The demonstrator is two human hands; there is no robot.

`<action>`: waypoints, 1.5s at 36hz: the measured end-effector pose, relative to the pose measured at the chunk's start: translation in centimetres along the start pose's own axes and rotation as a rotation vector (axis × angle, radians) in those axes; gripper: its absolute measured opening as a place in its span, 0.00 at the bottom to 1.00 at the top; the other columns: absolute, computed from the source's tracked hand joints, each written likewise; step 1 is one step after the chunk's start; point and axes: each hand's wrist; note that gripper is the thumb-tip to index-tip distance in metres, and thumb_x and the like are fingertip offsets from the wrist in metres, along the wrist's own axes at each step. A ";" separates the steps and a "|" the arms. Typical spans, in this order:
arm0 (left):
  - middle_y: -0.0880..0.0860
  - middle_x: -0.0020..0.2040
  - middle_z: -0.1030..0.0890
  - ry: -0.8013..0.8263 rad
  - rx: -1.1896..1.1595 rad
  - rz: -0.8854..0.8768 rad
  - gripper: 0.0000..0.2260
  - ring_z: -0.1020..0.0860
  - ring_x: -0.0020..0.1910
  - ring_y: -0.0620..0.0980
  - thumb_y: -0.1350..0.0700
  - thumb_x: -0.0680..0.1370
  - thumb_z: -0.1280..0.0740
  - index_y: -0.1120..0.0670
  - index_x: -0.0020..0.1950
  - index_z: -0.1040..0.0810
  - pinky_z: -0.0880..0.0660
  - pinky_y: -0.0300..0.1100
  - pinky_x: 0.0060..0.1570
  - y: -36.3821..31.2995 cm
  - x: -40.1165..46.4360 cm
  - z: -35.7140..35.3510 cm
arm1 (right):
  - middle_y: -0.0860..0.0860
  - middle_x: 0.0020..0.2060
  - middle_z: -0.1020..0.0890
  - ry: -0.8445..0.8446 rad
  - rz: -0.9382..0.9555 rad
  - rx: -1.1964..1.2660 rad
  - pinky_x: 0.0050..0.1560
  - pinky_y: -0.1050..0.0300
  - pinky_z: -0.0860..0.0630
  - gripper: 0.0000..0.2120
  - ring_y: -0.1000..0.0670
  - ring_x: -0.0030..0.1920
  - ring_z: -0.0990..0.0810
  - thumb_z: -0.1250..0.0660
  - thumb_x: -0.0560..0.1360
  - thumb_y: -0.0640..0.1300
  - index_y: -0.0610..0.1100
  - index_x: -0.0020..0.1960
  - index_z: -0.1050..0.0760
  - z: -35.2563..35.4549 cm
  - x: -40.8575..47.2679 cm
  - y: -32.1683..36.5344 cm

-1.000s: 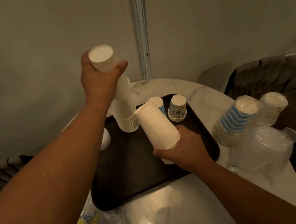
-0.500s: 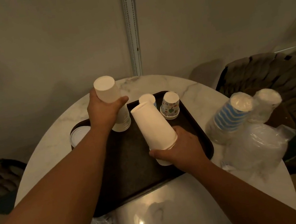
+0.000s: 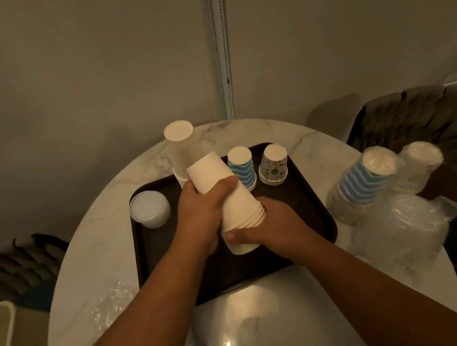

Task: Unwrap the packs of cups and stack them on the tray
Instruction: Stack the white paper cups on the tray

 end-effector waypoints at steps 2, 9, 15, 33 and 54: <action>0.55 0.50 0.17 -0.077 0.020 -0.025 0.26 0.17 0.49 0.53 0.48 0.58 0.21 0.52 0.54 0.23 0.19 0.56 0.51 0.1 -0.2 -0.5 | 0.57 0.50 0.19 -0.046 0.005 -0.087 0.50 0.58 0.22 0.34 0.55 0.51 0.20 0.18 0.55 0.58 0.49 0.57 0.25 -0.4 -0.2 0.2; 0.49 0.48 0.17 -0.252 0.020 -0.040 0.24 0.18 0.47 0.48 0.42 0.55 0.21 0.45 0.46 0.25 0.20 0.52 0.52 0.3 0.1 -1.3 | 0.56 0.46 0.21 -0.211 0.095 -0.406 0.37 0.69 0.33 0.32 0.56 0.46 0.21 0.24 0.56 0.64 0.50 0.55 0.26 -1.2 0.3 0.4; 0.49 0.51 0.19 -0.366 0.038 -0.070 0.29 0.19 0.48 0.48 0.41 0.58 0.23 0.50 0.55 0.24 0.21 0.50 0.54 -0.5 0.7 -2.2 | 0.56 0.53 0.20 -0.334 0.187 -0.378 0.51 0.60 0.23 0.37 0.55 0.53 0.21 0.25 0.56 0.64 0.52 0.61 0.27 -1.3 0.9 0.0; 0.43 0.55 0.25 -0.284 0.400 -0.622 0.36 0.25 0.54 0.42 0.46 0.65 0.20 0.52 0.68 0.31 0.28 0.32 0.53 -9.2 8.7 0.7 | 0.54 0.56 0.21 -0.328 0.134 -0.296 0.47 0.65 0.30 0.36 0.59 0.51 0.27 0.21 0.59 0.59 0.50 0.62 0.28 0.9 0.9 -1.8; 0.51 0.71 0.30 -0.204 0.529 -0.448 0.42 0.31 0.69 0.52 0.43 0.67 0.22 0.51 0.75 0.38 0.33 0.44 0.66 -1.3 10.1 2.2 | 0.56 0.58 0.25 -0.273 0.013 -0.171 0.53 0.62 0.29 0.40 0.57 0.55 0.29 0.20 0.61 0.56 0.49 0.67 0.32 1.2 -0.2 -2.1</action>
Point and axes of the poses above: each hand's wrist, its own x-axis towards the middle knuckle, its own z-axis out of the back of the hand, y = z × x
